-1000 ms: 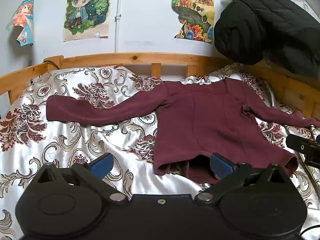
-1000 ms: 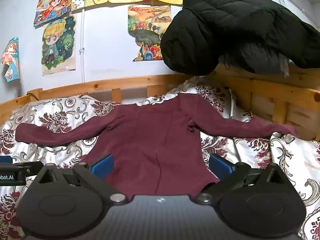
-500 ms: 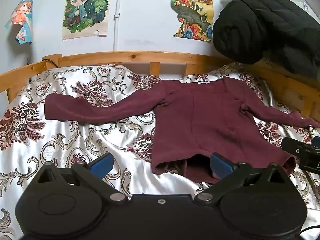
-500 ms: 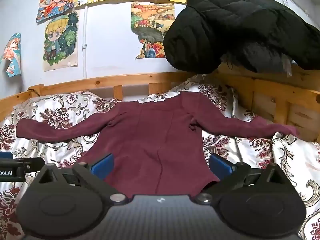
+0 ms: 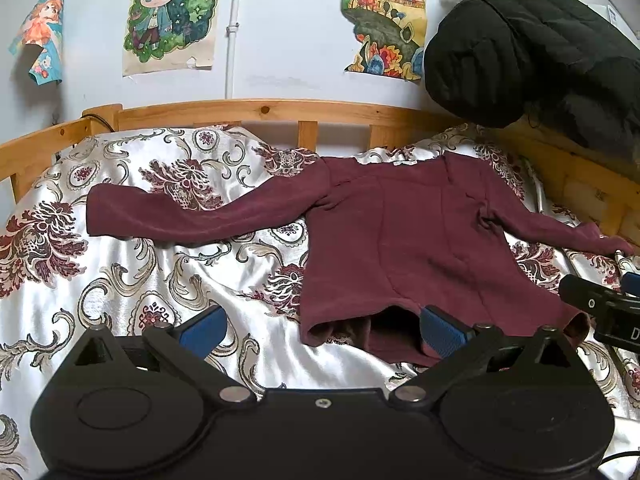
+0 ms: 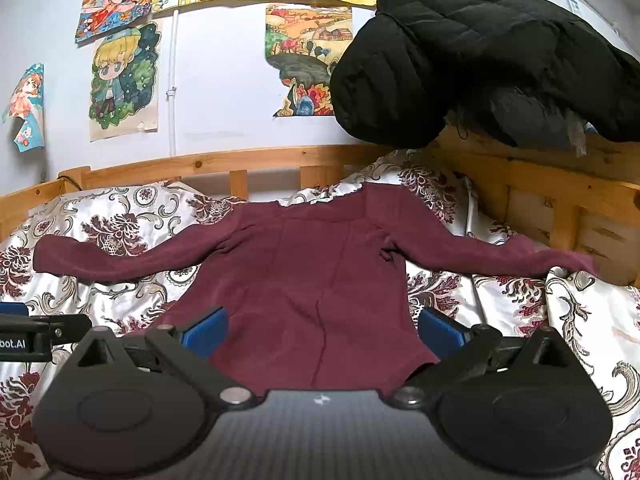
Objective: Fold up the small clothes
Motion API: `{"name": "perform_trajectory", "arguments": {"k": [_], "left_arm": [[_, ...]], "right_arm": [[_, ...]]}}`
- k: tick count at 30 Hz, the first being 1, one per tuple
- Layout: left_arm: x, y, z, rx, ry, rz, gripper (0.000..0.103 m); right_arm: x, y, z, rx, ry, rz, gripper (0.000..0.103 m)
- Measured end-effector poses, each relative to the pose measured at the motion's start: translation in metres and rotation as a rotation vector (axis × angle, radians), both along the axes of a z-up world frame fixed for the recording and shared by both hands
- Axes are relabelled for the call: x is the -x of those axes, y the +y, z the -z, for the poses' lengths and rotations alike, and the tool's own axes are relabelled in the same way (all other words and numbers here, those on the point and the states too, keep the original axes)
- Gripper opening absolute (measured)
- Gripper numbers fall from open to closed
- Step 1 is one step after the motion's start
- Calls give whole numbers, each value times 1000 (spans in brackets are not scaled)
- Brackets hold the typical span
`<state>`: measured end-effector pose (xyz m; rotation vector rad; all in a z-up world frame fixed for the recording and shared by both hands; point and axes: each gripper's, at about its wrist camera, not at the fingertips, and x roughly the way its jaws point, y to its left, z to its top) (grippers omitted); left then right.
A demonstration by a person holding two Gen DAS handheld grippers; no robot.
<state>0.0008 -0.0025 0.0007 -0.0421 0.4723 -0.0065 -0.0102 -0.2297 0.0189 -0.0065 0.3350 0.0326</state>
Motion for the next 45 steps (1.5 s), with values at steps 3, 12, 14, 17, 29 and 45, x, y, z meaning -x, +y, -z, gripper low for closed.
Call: {"name": "perform_trajectory", "arguments": {"k": [3,12,14,17,29,45], "left_arm": [[0,1,1,2,2,1,102],[-1,1,1,1,6,5,102],[-1,1,2,1,8,7,102],[0,1,2,1,8,7,102],[-1,1,3,0,10,7,102],[0,0,5,-13,31,19,102]], "right_arm": [[0,0,0,-1,0,1,103],[0,0,1,-6,2,3,103],[0,0,0,-9,5,3,103],[-1,-1,1,-16,9,7,103],[-1,-1,1,-17,11,9,103],[-2,4,3,15,29,21,103]]}}
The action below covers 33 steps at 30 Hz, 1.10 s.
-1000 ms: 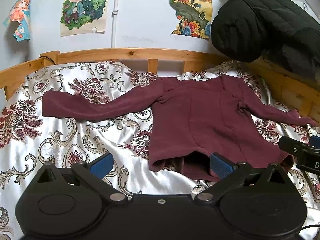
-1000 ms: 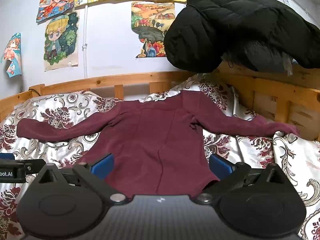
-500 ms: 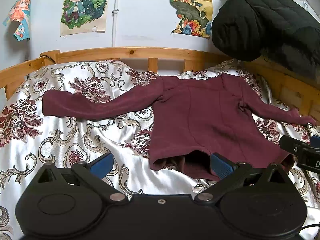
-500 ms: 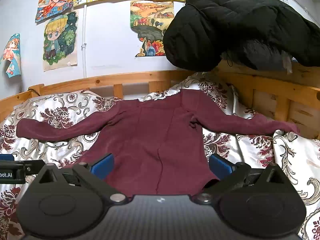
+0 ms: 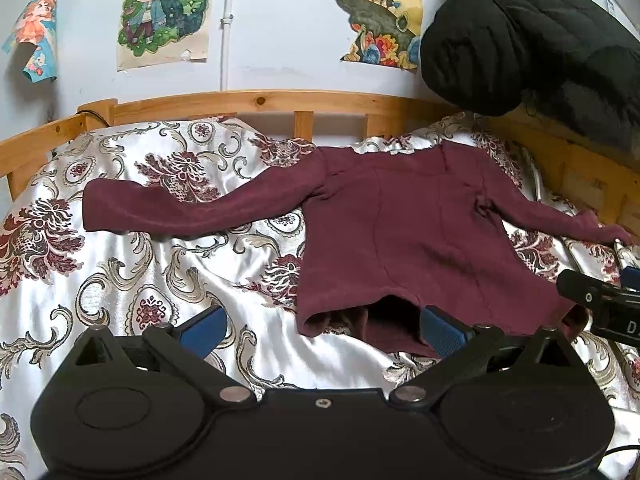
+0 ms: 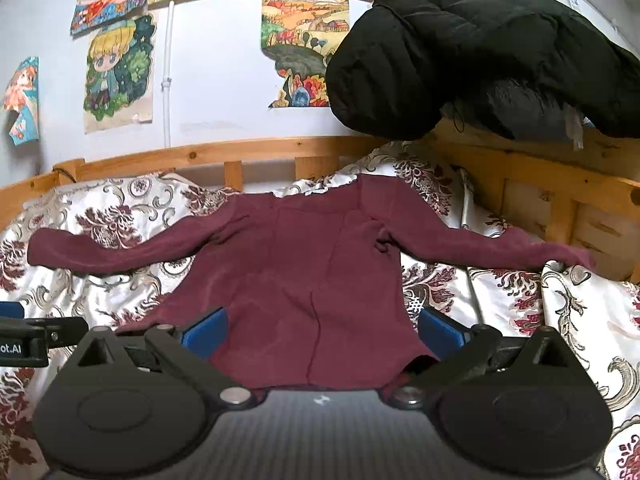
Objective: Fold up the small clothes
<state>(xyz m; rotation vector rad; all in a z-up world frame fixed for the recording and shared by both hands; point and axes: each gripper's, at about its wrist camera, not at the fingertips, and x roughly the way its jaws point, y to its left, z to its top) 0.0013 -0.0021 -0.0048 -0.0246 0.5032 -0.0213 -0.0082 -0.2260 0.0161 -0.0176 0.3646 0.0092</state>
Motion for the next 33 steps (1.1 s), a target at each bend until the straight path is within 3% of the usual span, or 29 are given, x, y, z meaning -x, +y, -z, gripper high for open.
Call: {"name": "perform_trajectory", "arguments": {"k": [7,14,22,26,31,33], "left_arm": [[0,-8,-2,-21,24,13,102],[-4,-15,-3,-45,48,20,102],[-32,-23,-17,-67,93,60,102],[-60,-28,-38,-73,113,105,102],[-97,-31,-52,7,163,86,102],[-113,-36,-53,23,192,76,102]], "right_arm": [[2,1,-2,-4,17,-2,103],[-2,-6,-6,-27,90,6,103],[-3,-36,-36,3,50,149,103],[-12,-89,-50,-121,31,231,103],[-30,-181,-47,-393,15,371,103],[-42,-215,-42,-506,-30,414,103]]}}
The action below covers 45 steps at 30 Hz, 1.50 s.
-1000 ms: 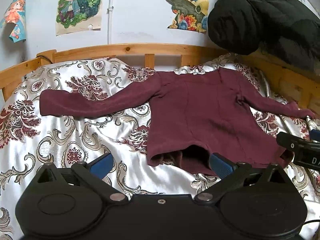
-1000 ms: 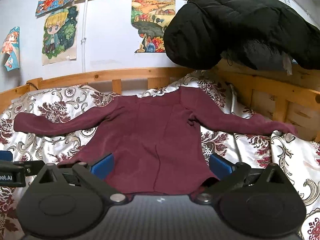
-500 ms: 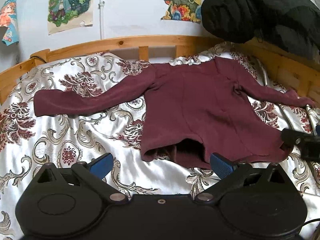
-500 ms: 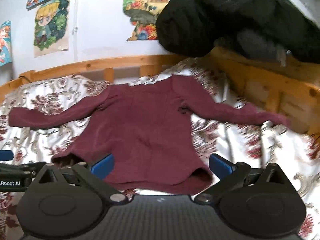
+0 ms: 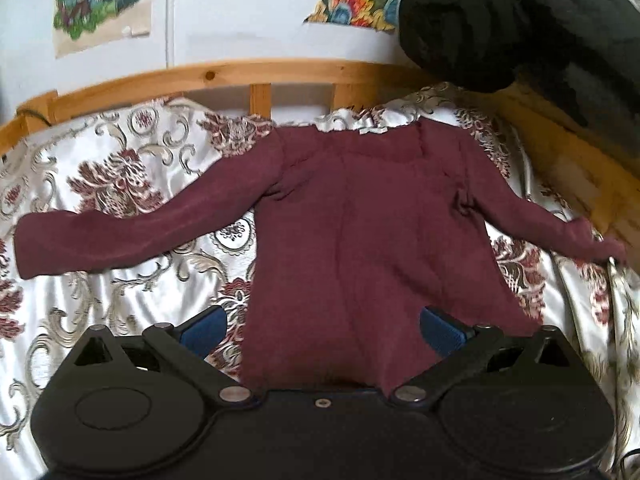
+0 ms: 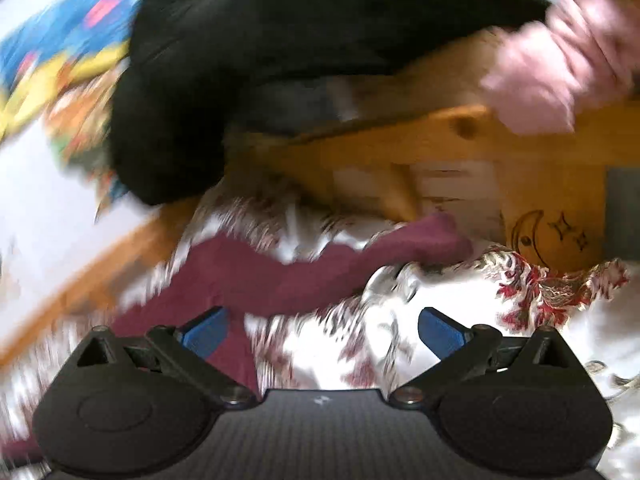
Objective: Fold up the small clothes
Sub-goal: 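Grasp the cuff of the maroon top's sleeve with the right gripper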
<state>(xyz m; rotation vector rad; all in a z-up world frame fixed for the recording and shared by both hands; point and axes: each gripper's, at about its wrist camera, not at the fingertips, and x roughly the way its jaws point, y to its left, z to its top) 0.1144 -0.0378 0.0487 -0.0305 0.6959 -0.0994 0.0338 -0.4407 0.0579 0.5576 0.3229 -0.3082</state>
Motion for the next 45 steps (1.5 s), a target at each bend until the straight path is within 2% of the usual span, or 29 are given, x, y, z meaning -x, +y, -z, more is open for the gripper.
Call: {"name": "perform_trajectory", "arguments": {"k": [2,5,8,11,13,16,18,19,20,21,22,23,26,29,34,41,45], "left_arm": [[-16,-7,0,5,23,-2,102],[-39,-22,4,-10,52,39,102],[-60,-38,14,-39,78,120,102],[-73,-53,33,-68,84,207,102],[-82,-60,49,-88,95,249,102],[-91,-60,71,-105,139,276,102],[-97,-54,85,-107,179,280,102],[-100,-50,90,-105,200,272,102],[-102,-45,94,-97,220,262,102],[-103,-40,96,-87,235,251,102],[-103,-36,98,-74,246,240,102],[-103,-30,99,-59,258,228,102],[-100,-18,98,-38,265,203,102],[-97,-12,92,-36,249,190,102],[-91,-6,81,-14,216,187,102],[-87,-4,78,13,202,190,102],[-86,-5,78,12,186,188,102]], "right_arm": [[-13,-20,5,-20,-23,50,103],[-49,-37,9,22,13,124,103],[-91,-52,21,48,107,180,103],[-116,-65,40,5,193,309,103],[-124,-74,55,-32,198,372,102],[-132,-79,70,4,179,408,100],[-130,-80,77,-5,120,407,90],[-132,-79,79,-14,92,404,81],[-129,-80,80,-19,58,400,67],[-126,-81,83,-25,29,390,59],[-123,-80,82,-31,20,389,40],[-122,-80,83,-37,16,391,31],[-116,-79,84,-24,-11,392,17],[-109,-71,72,41,-54,379,7],[-101,-49,46,147,-132,332,5],[-87,-40,36,162,-165,300,4],[-84,-47,40,119,-156,323,4]]}}
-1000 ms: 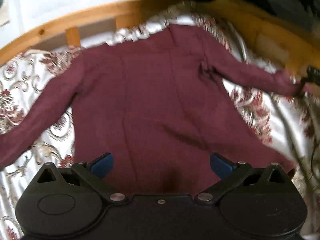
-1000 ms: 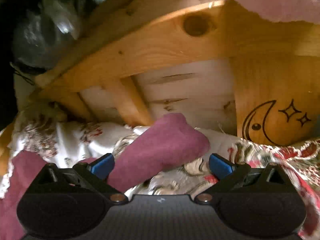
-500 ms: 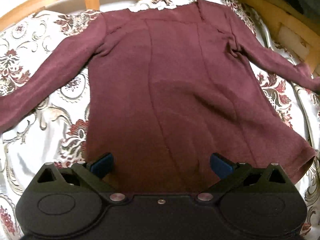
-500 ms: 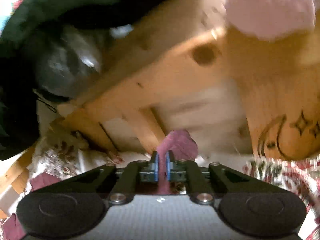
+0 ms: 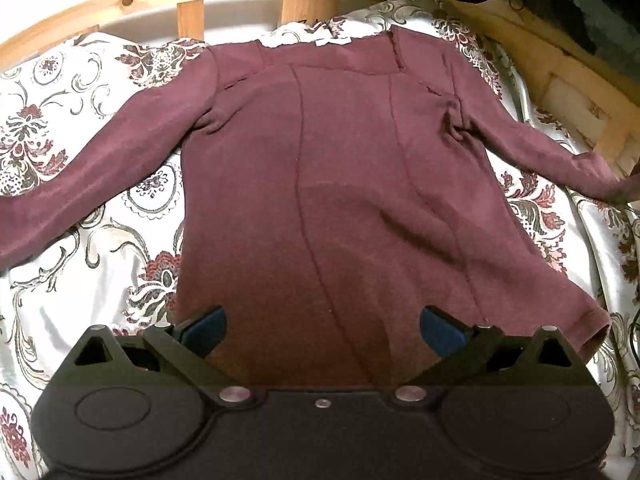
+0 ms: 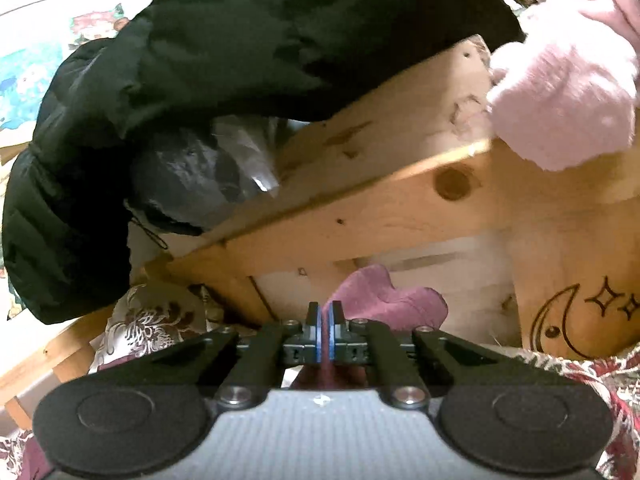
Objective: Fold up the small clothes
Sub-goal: 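Grasp the cuff of the maroon top's sleeve with the right gripper, then carry the held sleeve across the top's body and lay it down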
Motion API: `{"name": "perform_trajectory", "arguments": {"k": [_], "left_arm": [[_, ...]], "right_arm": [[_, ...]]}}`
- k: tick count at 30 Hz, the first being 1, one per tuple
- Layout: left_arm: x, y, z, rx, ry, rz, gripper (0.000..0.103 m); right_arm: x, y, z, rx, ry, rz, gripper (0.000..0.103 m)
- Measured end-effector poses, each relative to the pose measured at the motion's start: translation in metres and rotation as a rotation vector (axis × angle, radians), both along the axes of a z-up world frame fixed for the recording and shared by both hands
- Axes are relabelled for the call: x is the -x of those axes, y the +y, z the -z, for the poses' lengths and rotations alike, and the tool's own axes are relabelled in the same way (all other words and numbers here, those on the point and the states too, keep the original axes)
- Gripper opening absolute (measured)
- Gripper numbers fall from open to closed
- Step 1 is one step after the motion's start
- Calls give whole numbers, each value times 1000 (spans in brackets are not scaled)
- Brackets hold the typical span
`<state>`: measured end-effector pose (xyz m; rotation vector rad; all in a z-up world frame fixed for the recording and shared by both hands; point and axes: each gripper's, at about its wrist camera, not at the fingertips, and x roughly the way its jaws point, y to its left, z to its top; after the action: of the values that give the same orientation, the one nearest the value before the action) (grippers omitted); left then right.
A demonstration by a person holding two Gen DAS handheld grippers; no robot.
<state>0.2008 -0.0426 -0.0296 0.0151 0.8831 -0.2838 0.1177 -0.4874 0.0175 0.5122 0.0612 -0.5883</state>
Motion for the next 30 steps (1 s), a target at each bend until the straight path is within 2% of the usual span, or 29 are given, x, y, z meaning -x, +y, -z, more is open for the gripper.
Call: {"name": "perform_trajectory", "arguments": {"k": [5,9,14,18,23,27,30], "left_arm": [[-1,1,3,2,13,-3,102],[-2,4,-1,0,4,-4,102],[-5,18,-15,1,-56,-49,102],[-9,39,-26,35,-95,-146,102],[-12,76,-32,82,-103,-303,102],[-12,101,-28,89,-65,-401,102],[-9,113,-23,70,-47,-438,102]], "right_arm": [[0,4,-3,34,-30,-26,4],[-8,28,-20,160,-61,-109,4],[-27,94,-47,338,-118,-368,4],[-47,162,-48,432,-129,-643,4],[-55,231,-23,544,-72,-903,4],[-56,265,7,600,29,-1058,4],[-57,281,25,635,111,-1150,4]]}}
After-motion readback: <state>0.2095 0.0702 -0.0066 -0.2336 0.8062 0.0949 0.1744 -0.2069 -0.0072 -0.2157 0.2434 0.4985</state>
